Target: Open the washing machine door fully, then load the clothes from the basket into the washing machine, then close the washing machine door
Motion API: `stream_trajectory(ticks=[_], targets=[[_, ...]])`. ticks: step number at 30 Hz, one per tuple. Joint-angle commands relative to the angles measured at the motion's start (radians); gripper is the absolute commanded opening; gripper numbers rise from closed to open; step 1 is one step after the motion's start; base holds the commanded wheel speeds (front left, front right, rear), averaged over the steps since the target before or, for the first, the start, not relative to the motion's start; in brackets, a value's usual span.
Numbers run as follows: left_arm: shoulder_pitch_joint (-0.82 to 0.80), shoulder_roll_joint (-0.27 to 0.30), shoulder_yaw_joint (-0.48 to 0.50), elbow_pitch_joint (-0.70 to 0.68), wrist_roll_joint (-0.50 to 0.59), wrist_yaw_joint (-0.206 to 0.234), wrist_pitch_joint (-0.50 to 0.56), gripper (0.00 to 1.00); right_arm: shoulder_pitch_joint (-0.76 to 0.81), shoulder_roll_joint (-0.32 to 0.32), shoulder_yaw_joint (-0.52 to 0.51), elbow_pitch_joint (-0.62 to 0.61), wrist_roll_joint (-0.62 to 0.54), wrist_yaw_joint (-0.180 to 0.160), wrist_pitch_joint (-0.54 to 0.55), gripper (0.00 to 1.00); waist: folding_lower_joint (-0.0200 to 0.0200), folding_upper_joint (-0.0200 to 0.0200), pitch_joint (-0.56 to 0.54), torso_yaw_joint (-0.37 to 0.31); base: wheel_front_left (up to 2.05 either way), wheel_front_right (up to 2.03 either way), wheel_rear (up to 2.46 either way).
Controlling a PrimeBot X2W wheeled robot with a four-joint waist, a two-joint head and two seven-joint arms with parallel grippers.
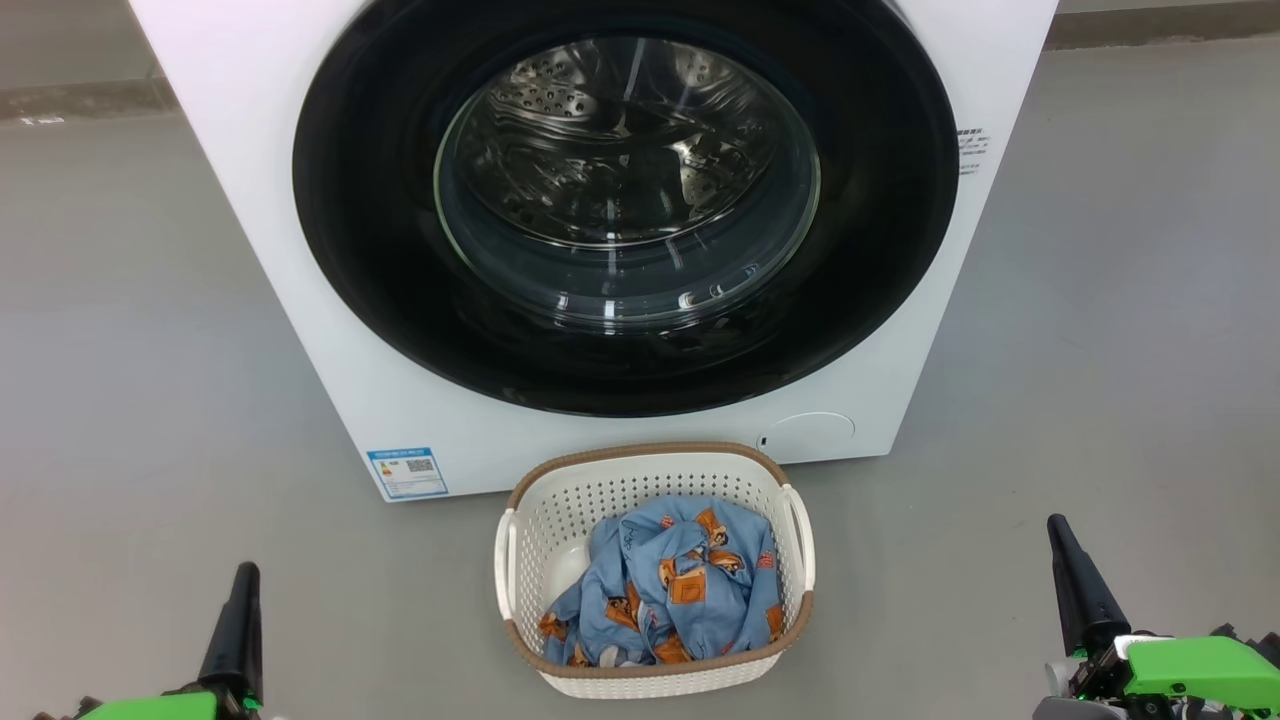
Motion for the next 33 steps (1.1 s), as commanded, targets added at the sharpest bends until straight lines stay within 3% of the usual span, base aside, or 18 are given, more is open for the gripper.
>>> stream_trajectory(ticks=[1, 2, 5, 6, 7, 14, 18, 33], targets=[[-0.04, 0.017, 0.034, -0.025, 0.005, -0.011, 0.004, 0.0, -0.041, -0.005, 0.024, -0.028, -0.003, -0.001, 0.004, 0.0, -0.0001, 0.0, 0.0, 0.0, 0.0, 0.0, 0.0], [0.0, 0.0, 0.0, 0.0, 0.0, 0.0, 0.0, 1.0, 0.0, 0.0, 0.0, 0.0, 0.0, 0.0, 0.0, 1.0, 0.0, 0.0, 0.0, 0.0, 0.0, 0.0, 0.0], [0.016, -0.011, -0.005, 0.03, 0.0, 0.001, -0.001, 1.0, 0.017, 0.009, 0.0, 0.034, 0.0, 0.0, -0.001, 1.0, 0.0, 0.0, 0.0, 0.0, 0.0, 0.0, 0.0], [0.027, -0.015, -0.006, 0.041, 0.0, 0.001, -0.001, 0.0, 0.027, 0.014, 0.0, 0.046, 0.0, 0.0, -0.001, 0.0, -0.0001, 0.0, 0.0, 0.0, 0.0, 0.0, 0.0], [0.029, -0.017, -0.008, 0.046, 0.001, 0.001, -0.003, 1.0, 0.029, 0.015, 0.001, 0.05, -0.001, 0.0, -0.003, 1.0, 0.0, 0.0, 0.001, 0.0, 0.0, 0.0, 0.0], [0.027, -0.015, -0.016, 0.042, 0.006, 0.001, -0.021, 1.0, 0.028, 0.014, 0.01, 0.041, -0.006, 0.0, -0.021, 1.0, 0.0022, 0.0, 0.0, 0.0, 0.0, 0.0, 0.0], [0.03, -0.014, -0.021, 0.038, 0.009, 0.0, -0.033, 1.0, 0.03, 0.013, 0.015, 0.035, -0.014, 0.0, -0.033, 1.0, 0.0002, 0.0, 0.0, 0.0, 0.0, 0.0, 0.0], [0.027, -0.01, -0.028, 0.031, 0.059, -0.001, -0.077, 1.0, 0.027, 0.011, 0.032, 0.003, -0.107, 0.0, -0.077, 1.0, 0.0, 0.0, 0.004, 0.002, 0.0, 0.0, 0.0]])
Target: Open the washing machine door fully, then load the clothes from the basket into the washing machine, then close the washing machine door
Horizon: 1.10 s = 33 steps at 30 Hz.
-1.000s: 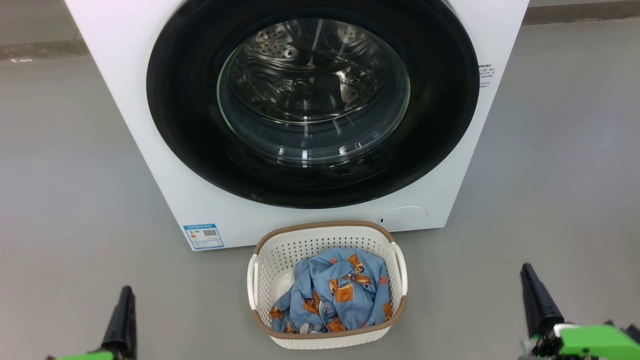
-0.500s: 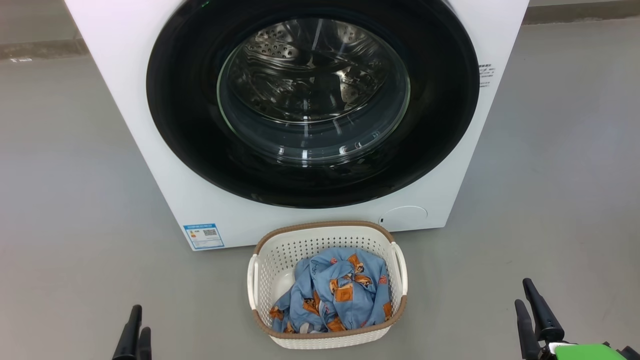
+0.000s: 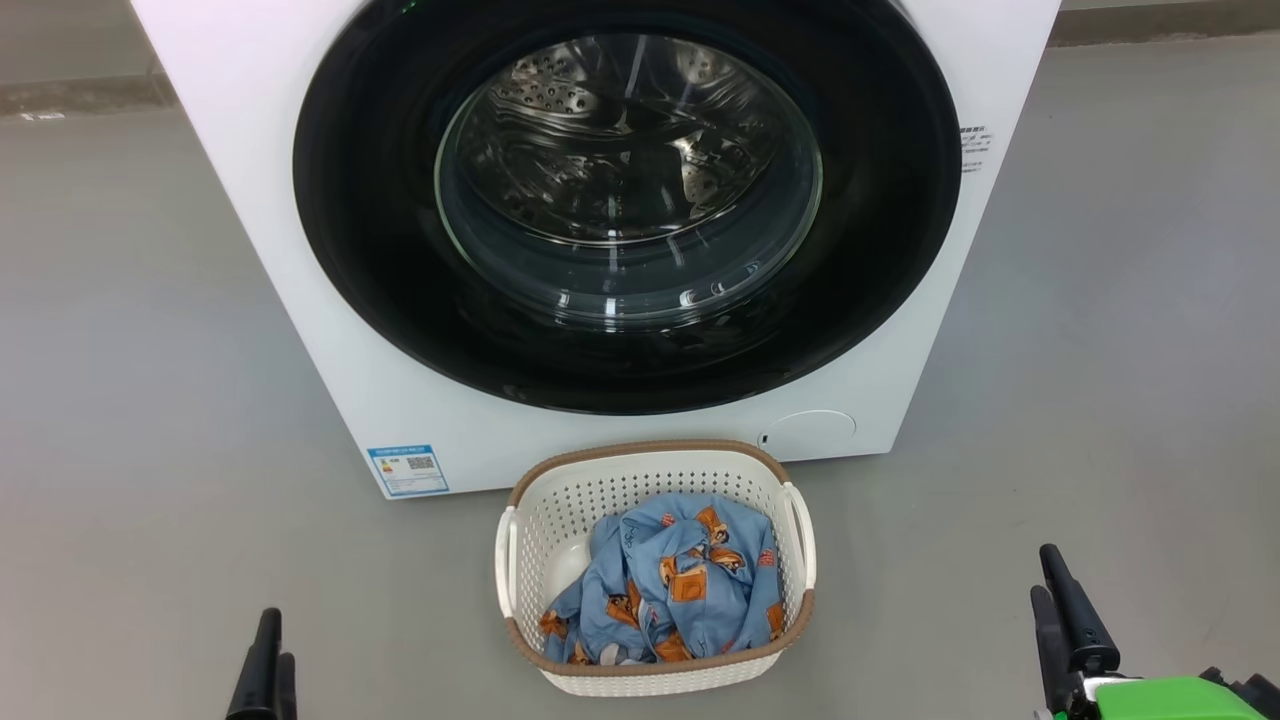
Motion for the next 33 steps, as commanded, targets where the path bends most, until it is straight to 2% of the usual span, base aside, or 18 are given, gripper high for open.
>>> stream_trajectory(ticks=[1, 16, 33], targets=[[-0.032, 0.02, 0.004, -0.028, 0.023, -0.003, -0.012, 1.0, -0.024, -0.007, 0.007, -0.033, -0.032, 0.0, -0.012, 1.0, -0.0002, -0.0001, 0.0, 0.0, 0.0, 0.0, 0.0], [-0.032, 0.024, 0.001, -0.036, 0.199, -0.004, -0.059, 1.0, -0.032, -0.01, 0.023, -0.078, -0.261, 0.0, -0.059, 1.0, -0.0002, -0.0001, -0.006, 0.004, 0.0, 0.0, 0.0], [-0.037, 0.029, 0.014, -0.039, 0.428, -0.006, -0.107, 1.0, -0.054, -0.044, 0.1, -0.102, -0.524, -0.001, -0.107, 1.0, -0.0002, -0.0001, -0.008, 0.005, 0.0, 0.0, 0.0]])
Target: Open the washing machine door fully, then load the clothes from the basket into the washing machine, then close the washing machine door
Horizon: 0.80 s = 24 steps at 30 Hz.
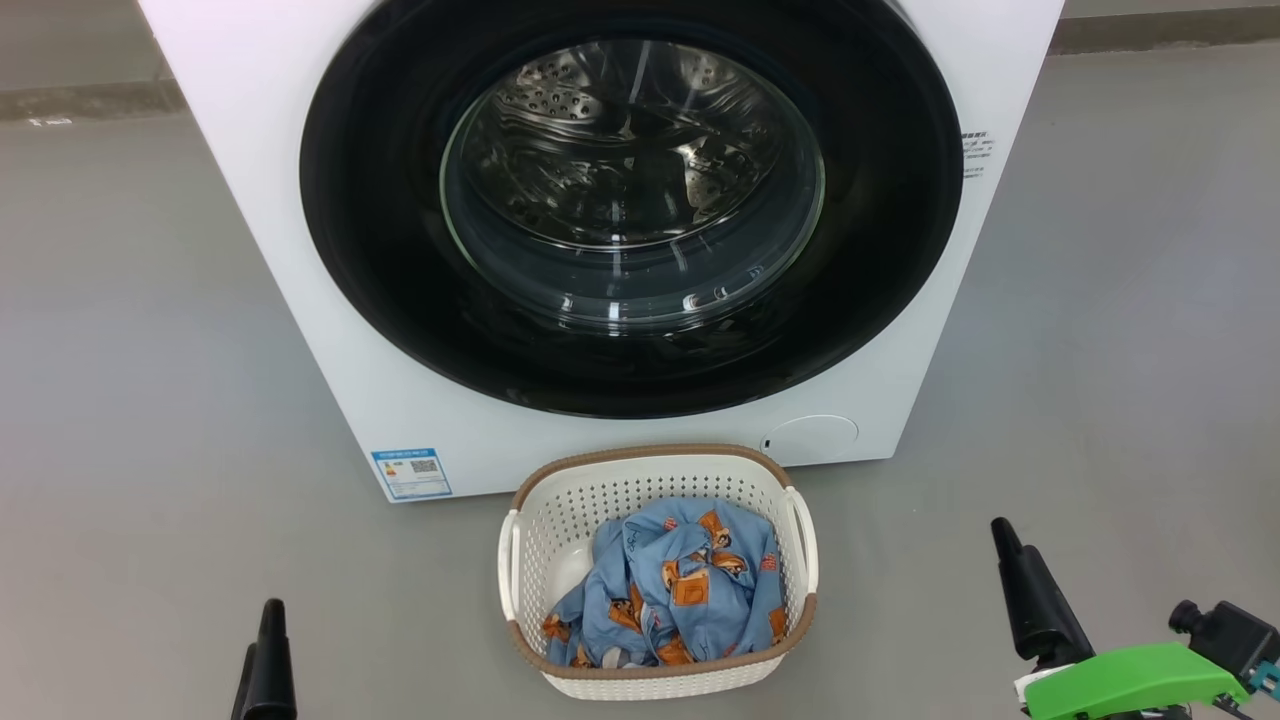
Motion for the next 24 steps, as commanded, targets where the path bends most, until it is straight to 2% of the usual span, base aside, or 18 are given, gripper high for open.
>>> stream_trajectory(ticks=[1, 12, 24], targets=[[-0.038, 0.024, 0.019, -0.027, 0.029, -0.006, -0.012, 1.0, -0.049, -0.012, 0.023, -0.032, -0.035, -0.001, -0.013, 1.0, -0.0001, 0.0, 0.0, 0.0, 0.0, 0.0, 0.0], [-0.043, 0.028, 0.023, -0.015, 0.199, -0.007, -0.045, 1.0, -0.065, -0.039, 0.078, -0.031, -0.206, -0.001, -0.045, 1.0, -0.0001, 0.0, -0.001, 0.005, 0.0, 0.0, 0.0], [-0.035, 0.047, 0.014, -0.033, 0.434, -0.008, -0.08, 1.0, -0.08, -0.068, 0.112, -0.024, -0.404, -0.001, -0.081, 1.0, -0.0001, 0.0, 0.001, 0.009, 0.0, 0.0, 0.0]])
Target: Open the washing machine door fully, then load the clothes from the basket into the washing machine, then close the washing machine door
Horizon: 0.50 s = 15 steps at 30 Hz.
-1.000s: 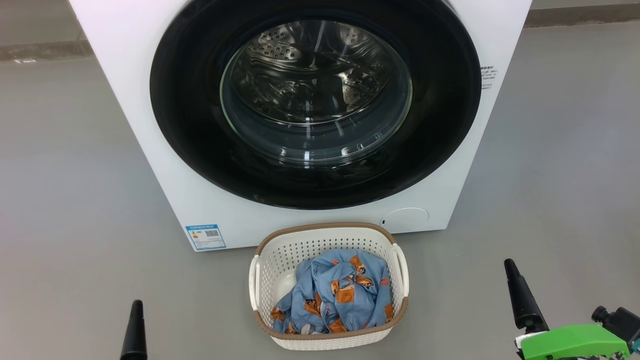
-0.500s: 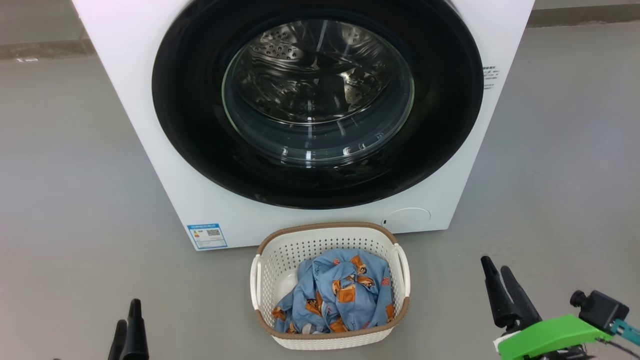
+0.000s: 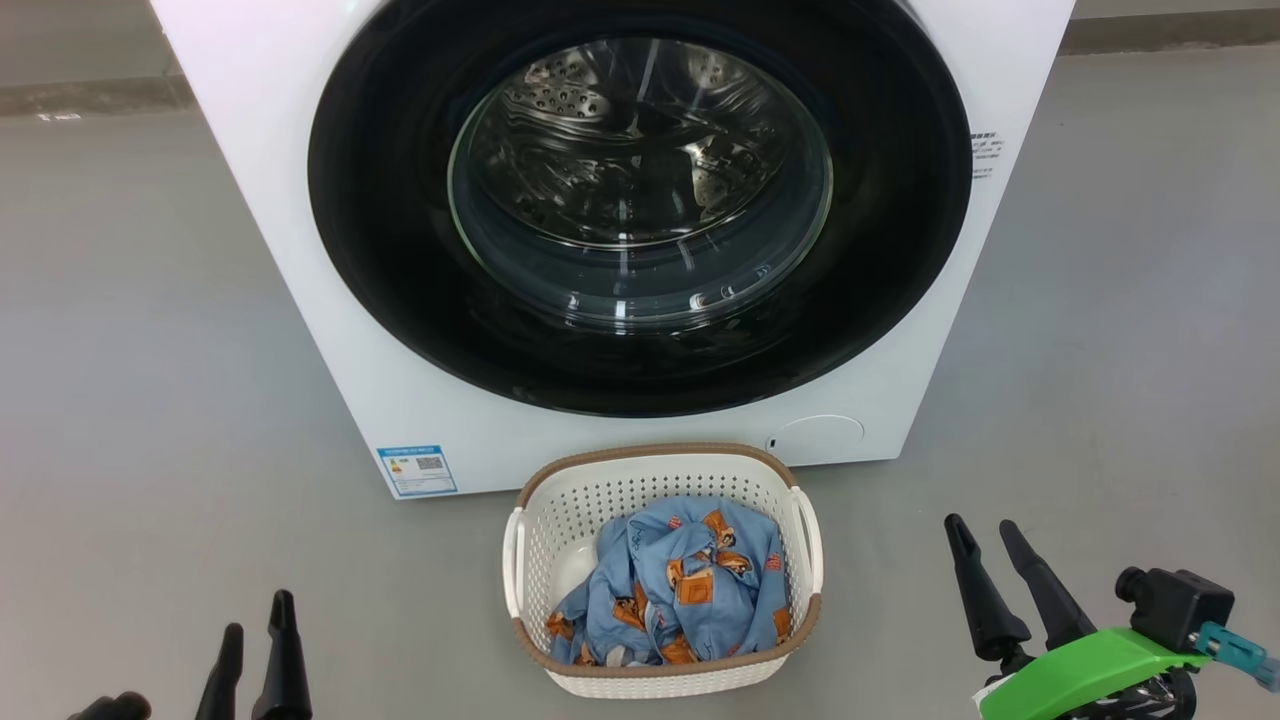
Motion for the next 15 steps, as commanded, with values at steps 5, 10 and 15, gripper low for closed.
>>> stream_trajectory(ticks=[5, 10, 15], targets=[[-0.032, 0.025, 0.028, -0.042, 0.127, -0.008, -0.031, 1.0, -0.059, -0.021, 0.037, -0.021, -0.108, -0.001, -0.031, 1.0, 0.0, 0.0, 0.002, 0.002, 0.0, 0.0, 0.0], [-0.028, 0.021, 0.047, -0.047, 0.195, -0.008, -0.046, 1.0, -0.055, -0.016, 0.022, -0.02, -0.168, -0.001, -0.046, 1.0, 0.0, 0.0, 0.001, 0.004, 0.0, 0.0, 0.0], [-0.025, 0.02, 0.056, -0.046, 0.243, -0.009, -0.058, 1.0, -0.05, -0.012, 0.01, -0.016, -0.214, -0.001, -0.058, 1.0, 0.0, 0.0, 0.001, 0.005, 0.0, 0.0, 0.0]])
